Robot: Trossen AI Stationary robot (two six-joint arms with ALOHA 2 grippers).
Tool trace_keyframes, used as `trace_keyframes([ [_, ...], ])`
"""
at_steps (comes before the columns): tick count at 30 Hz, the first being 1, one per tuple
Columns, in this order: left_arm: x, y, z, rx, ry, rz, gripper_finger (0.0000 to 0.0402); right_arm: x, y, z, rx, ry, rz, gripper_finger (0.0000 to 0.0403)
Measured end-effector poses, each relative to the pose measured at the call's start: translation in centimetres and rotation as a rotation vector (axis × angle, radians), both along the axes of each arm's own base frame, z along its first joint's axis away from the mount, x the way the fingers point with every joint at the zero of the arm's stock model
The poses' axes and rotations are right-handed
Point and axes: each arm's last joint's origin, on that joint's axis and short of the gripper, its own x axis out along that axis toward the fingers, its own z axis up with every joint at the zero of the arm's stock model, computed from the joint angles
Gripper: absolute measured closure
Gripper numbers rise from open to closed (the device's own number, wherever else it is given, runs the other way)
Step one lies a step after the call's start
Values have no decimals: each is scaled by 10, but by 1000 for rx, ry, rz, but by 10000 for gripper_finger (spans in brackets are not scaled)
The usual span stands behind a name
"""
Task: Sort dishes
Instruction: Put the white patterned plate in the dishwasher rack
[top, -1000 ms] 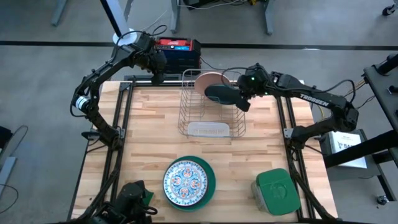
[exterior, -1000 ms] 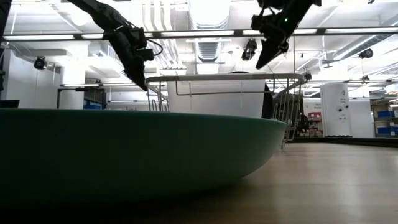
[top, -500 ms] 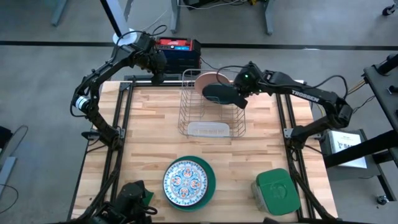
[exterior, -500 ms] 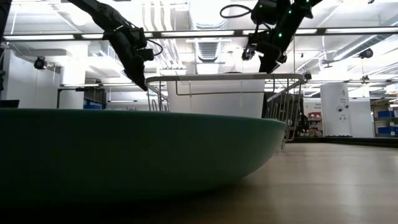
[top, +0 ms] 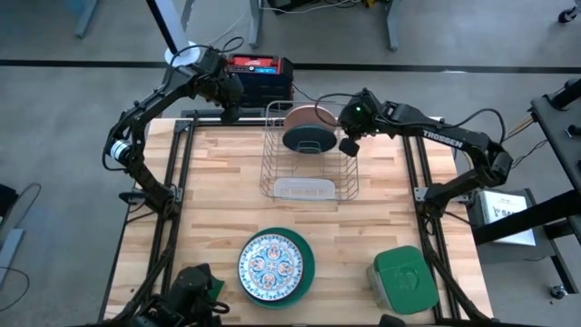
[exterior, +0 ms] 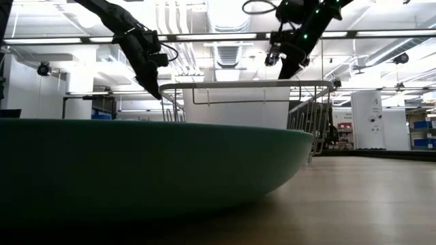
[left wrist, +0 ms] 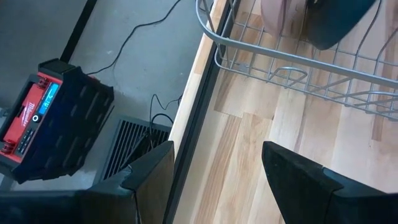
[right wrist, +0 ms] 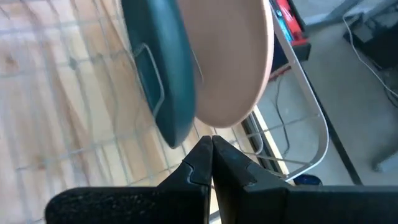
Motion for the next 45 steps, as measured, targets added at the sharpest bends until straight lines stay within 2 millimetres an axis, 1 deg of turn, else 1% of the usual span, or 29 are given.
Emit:
trace_keyframes([
  [4, 0, 0, 0, 1, 0, -1, 169, -6, 4, 16, -42, -46, 2, 403],
  [8, 3, -1, 9, 21, -15, -6, 169, -10, 5, 37, -142, -169, 37, 403],
  [10, 3, -7, 16, 11, -14, -13, 169, -11, 7, 40, -148, -218, 96, 403],
  [12, 3, -16, 26, -8, -40, -41, 169, -12, 8, 38, -143, -222, 118, 403],
  [17, 8, -54, 44, -117, -133, -162, 169, -13, 9, 33, -144, -197, 106, 403],
  [19, 15, -69, 50, -144, -159, -201, 169, -11, 11, 32, -144, -195, 113, 403],
  [22, 31, -90, 53, -171, -158, -219, 169, -9, 21, 30, -141, -194, 157, 403],
  [27, 58, -131, 49, -186, -67, -326, 169, -4, 47, 26, -137, -177, 265, 403],
  [30, 69, -155, 48, -224, -40, -361, 169, -2, 64, 24, -117, -194, 317, 403],
  [34, 82, -185, 44, -274, -21, -399, 169, -2, 89, 15, -71, -193, 378, 403],
  [40, 92, -226, 31, -329, 70, -330, 169, -11, 125, 12, 0, -195, 464, 403],
  [45, 96, -262, 27, -342, 121, -264, 169, -20, 148, 15, 60, -241, 496, 403],
])
